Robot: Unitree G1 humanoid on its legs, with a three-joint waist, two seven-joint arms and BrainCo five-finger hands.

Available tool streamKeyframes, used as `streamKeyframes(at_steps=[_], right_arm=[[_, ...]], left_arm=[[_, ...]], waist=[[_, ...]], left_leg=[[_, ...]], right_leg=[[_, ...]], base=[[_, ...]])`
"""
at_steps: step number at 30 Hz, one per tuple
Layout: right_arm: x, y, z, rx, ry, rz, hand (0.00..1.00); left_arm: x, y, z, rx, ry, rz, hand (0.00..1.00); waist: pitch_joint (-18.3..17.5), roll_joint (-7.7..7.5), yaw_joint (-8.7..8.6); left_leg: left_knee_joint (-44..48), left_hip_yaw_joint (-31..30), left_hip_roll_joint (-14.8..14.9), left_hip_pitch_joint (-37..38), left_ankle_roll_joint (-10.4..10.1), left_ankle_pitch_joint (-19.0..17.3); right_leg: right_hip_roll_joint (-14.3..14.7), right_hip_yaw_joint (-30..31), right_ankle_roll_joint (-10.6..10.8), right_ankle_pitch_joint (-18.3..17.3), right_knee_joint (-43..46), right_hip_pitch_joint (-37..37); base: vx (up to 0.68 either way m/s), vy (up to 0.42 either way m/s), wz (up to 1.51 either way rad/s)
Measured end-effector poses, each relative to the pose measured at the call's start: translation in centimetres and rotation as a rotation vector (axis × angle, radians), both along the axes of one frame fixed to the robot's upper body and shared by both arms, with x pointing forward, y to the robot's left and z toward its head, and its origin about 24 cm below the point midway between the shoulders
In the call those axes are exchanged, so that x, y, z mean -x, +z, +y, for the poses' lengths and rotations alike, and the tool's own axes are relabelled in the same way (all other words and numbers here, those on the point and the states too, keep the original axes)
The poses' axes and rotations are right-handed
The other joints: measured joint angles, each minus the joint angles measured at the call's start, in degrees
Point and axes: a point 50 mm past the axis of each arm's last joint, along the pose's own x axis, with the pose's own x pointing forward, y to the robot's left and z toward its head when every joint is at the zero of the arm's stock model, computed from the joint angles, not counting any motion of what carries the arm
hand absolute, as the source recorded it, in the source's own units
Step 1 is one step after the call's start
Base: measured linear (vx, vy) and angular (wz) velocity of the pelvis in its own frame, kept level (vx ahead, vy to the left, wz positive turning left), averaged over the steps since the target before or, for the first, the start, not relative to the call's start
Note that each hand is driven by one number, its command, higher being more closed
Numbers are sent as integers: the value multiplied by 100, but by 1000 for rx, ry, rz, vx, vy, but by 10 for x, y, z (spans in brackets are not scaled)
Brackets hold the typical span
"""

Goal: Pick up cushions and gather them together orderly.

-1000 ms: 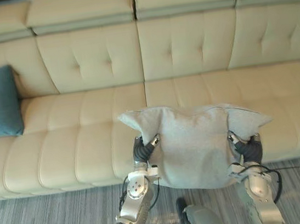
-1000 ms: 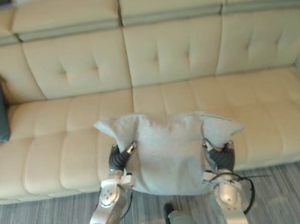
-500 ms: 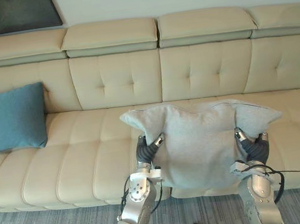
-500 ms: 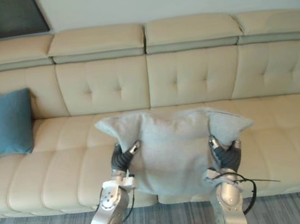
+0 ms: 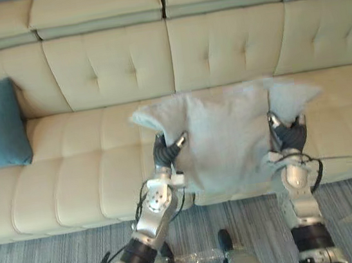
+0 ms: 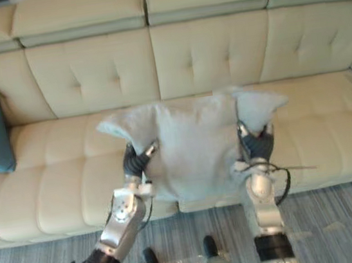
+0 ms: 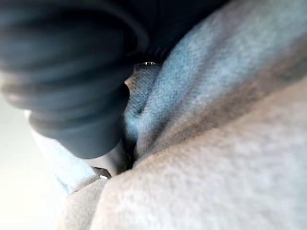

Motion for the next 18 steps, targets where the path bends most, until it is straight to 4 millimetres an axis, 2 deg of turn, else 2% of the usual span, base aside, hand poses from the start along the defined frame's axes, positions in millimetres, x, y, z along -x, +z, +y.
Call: streamKeyframes(at_steps=[2, 3, 4, 5, 7, 10, 11, 12, 13, 16, 18], right_arm=[[-9, 22, 2, 12, -2, -71, 100], [-17, 48, 5, 39, -11, -149, 100], [-19, 57, 7, 49, -14, -175, 100], [-25, 74, 9, 54, -18, -221, 100], [-42, 113, 12, 67, -31, -301, 100], [-57, 150, 15, 95, -54, -347, 100], [-65, 170, 17, 113, -64, -362, 100], [-66, 173, 17, 115, -65, -364, 100], [-71, 194, 20, 120, -67, -381, 100], [-74, 215, 23, 116, -70, -394, 100], [-76, 236, 21, 95, -78, -405, 100]], left_arm=[[-9, 19, 2, 9, 22, -61, 100], [-19, 43, 4, 15, 46, -134, 100], [-22, 51, 5, 15, 54, -160, 100], [-29, 68, 7, 13, 74, -209, 100], [-46, 105, 9, 3, 118, -298, 100], [-61, 138, 14, -6, 171, -356, 100], [-69, 155, 16, -3, 201, -375, 100], [-70, 158, 16, -2, 206, -377, 100], [-76, 177, 21, 0, 237, -401, 100], [-81, 199, 24, 13, 275, -418, 100], [-84, 222, 22, 14, 290, -445, 100]], waist=[[29, 6, 10], [107, 23, 24], [171, 27, 26], [302, 43, 26], [458, 61, 17], [689, 105, 16], [801, 201, 21], [815, 211, 21], [1050, 269, 19], [1239, 337, 15], [1334, 386, 16]], left_leg=[[-7, -31, 5, -201, 10, 77], [-17, -58, 2, -382, 18, 149], [-24, -68, 1, -402, 16, 171], [-50, -97, -9, -450, 28, 224], [-280, -145, -90, -633, 33, 458], [-674, -158, -187, -712, 47, 766], [-942, -176, -242, -834, 51, 967], [-969, -181, -248, -856, 55, 995], [-1187, -199, -285, -879, 48, 1161], [-1496, -277, -321, -1025, 15, 1394], [-1735, -344, -334, -1280, -39, 1620]], right_leg=[[11, -25, -13, 18, 74, -228], [16, -41, -15, 27, 156, -434], [18, -47, -15, 28, 183, -466], [17, -68, -15, 28, 245, -536], [-11, -114, -22, 40, 362, -847], [-34, -134, -41, 66, 454, -1135], [-45, -163, -50, 79, 519, -1381], [-45, -167, -51, 80, 532, -1414], [-46, -175, -52, 90, 613, -1566], [-34, -199, -57, 91, 705, -1879], [-49, -259, -58, 90, 848, -2267]], base=[[-72, -54, 9], [-69, -47, 10], [-66, -41, 10], [-64, -31, 12], [-90, -46, 19], [-71, -57, 14], [-47, -42, 14], [-47, -47, 14], [-24, -31, 5], [-36, -42, 9], [-19, -48, 14]])
